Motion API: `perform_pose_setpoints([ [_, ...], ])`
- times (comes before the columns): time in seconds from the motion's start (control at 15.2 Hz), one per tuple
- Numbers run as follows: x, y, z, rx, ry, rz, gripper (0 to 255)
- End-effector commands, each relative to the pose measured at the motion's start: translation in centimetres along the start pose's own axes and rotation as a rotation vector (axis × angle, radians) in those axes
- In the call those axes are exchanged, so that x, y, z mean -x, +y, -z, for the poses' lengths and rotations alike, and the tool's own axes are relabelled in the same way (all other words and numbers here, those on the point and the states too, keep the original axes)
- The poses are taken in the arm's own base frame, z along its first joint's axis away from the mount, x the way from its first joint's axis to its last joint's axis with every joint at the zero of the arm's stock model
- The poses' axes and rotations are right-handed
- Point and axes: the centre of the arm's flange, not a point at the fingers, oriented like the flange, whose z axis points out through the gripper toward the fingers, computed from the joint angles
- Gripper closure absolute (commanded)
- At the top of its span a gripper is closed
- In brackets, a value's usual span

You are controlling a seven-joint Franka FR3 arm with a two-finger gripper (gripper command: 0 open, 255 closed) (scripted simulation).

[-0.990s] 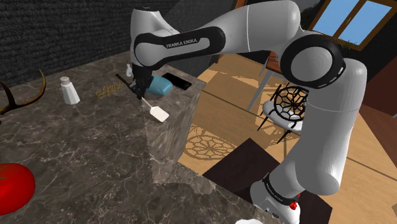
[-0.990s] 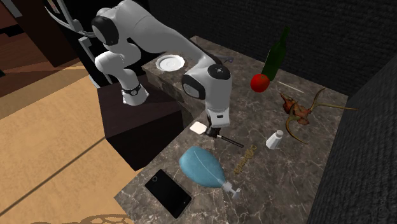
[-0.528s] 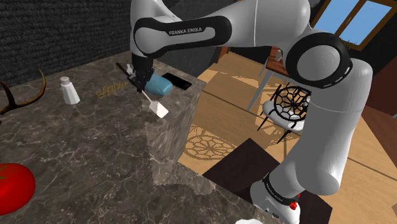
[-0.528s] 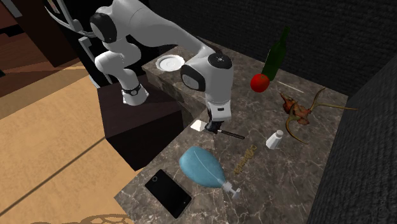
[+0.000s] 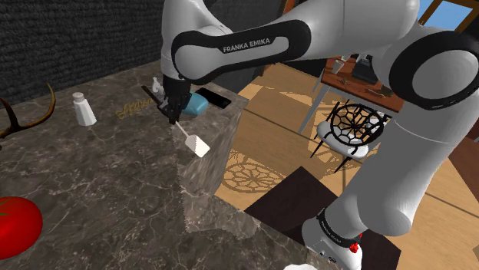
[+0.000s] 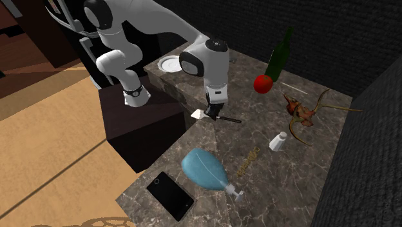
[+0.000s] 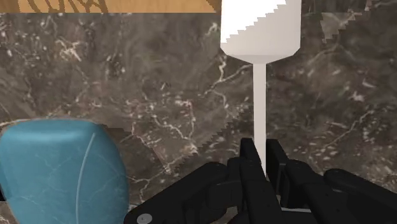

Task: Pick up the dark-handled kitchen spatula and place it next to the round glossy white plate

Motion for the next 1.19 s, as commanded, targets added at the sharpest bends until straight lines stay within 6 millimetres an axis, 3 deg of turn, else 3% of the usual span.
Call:
perform_pose_setpoints([
  [0.0, 2.0, -1.7, 0.2, 0.001, 0.0, -0.001, 255],
  [1.12, 19.1, -16.1, 1.3, 0.001, 0.0, -0.001, 255],
])
